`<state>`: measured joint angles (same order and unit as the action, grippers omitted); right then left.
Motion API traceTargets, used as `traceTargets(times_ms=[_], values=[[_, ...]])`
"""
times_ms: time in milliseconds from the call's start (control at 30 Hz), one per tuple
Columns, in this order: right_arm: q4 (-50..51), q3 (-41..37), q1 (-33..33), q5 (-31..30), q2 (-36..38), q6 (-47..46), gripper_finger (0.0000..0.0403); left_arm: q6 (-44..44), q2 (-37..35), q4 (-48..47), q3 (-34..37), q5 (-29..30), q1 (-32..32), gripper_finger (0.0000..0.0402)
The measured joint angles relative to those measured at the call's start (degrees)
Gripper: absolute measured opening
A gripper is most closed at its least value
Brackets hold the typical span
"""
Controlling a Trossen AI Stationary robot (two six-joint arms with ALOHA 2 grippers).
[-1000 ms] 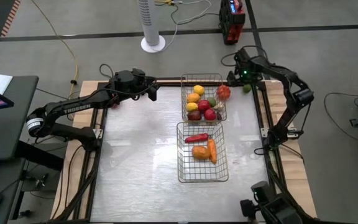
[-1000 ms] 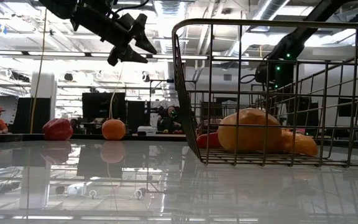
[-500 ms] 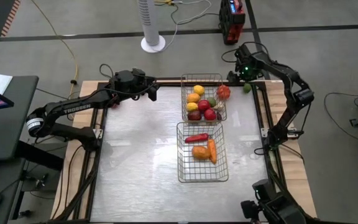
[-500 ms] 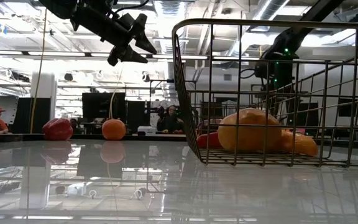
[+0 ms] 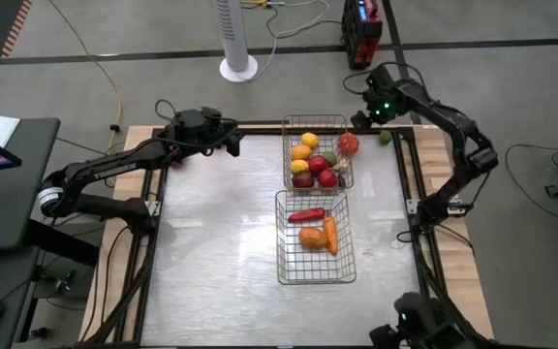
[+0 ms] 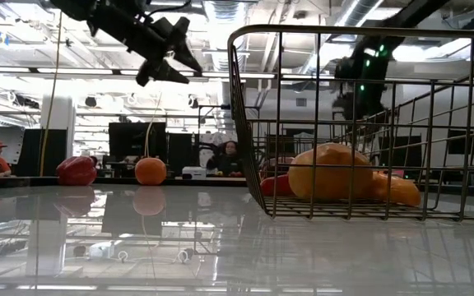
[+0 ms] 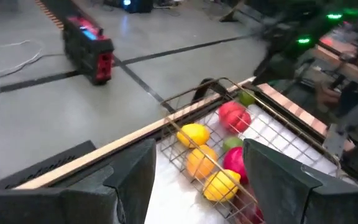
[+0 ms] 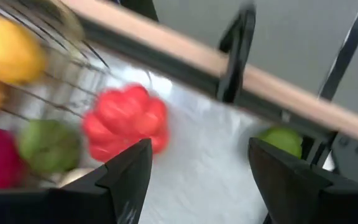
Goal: Sort produce into baskets
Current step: Put the orange fruit into the top wire basket
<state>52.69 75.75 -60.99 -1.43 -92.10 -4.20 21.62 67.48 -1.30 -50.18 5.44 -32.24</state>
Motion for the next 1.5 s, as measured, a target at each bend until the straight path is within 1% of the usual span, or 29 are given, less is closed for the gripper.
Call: traceTargets(times_ms=[133,200,267,333,433,500,567,700,800,900,1000,1100,1233,1300,1500], values=[[-5.4,0.0,4.4,0.0,6.7,-0.4,0.0291,4.2,-3.6,-10.6,0.0,5.4,-2.0,0.0226],[-8.1,0.0,6.9,0.1,8.8,-0.7,0.0291,5.7,-4.4,-16.3,0.0,7.8,-3.9,0.0226],[-10.6,0.0,9.3,0.3,10.1,-1.4,0.0291,6.0,-4.2,-20.8,0.0,7.4,-6.6,0.0226],[-12.8,0.0,11.3,0.3,10.9,-3.0,0.0291,5.1,-2.4,-23.2,0.0,3.9,-9.5,0.0226],[-15.6,0.0,14.2,1.5,11.2,-5.3,0.0291,3.2,1.2,-23.3,0.0,-3.1,-13.5,0.0226],[-16.6,0.0,16.1,2.8,11.2,-6.5,0.0291,2.0,4.2,-24.0,-1.2,-4.9,-15.7,0.0226],[-16.4,0.0,18.1,3.3,11.2,-7.7,0.0291,1.1,7.3,-25.1,-3.1,-5.4,-17.3,0.0226],[-16.1,0.0,21.4,3.3,11.2,-9.3,0.0291,-0.8,13.4,-26.8,-6.9,-4.6,-18.5,0.023],[-16.1,0.0,23.4,3.2,11.2,-9.5,0.0291,-1.9,17.8,-26.6,-9.3,-4.7,-18.5,0.0247],[-16.1,0.0,24.9,3.2,11.2,-10.8,0.0291,-3.5,21.8,-26.8,-11.9,-4.1,-18.5,0.0277],[-15.5,0.0,25.9,3.1,11.3,-12.0,0.0291,-4.7,24.9,-28.6,-14.1,-1.1,-18.5,0.0313],[-15.2,0.0,26.4,2.7,11.3,-12.8,0.0291,-6.7,26.5,-29.0,-15.1,2.8,-18.5,0.0348],[-15.0,0.0,26.9,2.6,11.3,-12.9,0.0291,-11.0,27.7,-28.7,-15.1,4.2,-18.7,0.038],[-15.0,0.0,26.9,2.6,11.3,-12.9,0.0291,-13.9,28.6,-27.6,-15.2,4.2,-18.7,0.0387],[-15.1,0.0,25.9,2.6,11.3,-12.6,0.0291,-21.3,33.5,-26.4,-15.2,3.1,-18.8,0.0388]])
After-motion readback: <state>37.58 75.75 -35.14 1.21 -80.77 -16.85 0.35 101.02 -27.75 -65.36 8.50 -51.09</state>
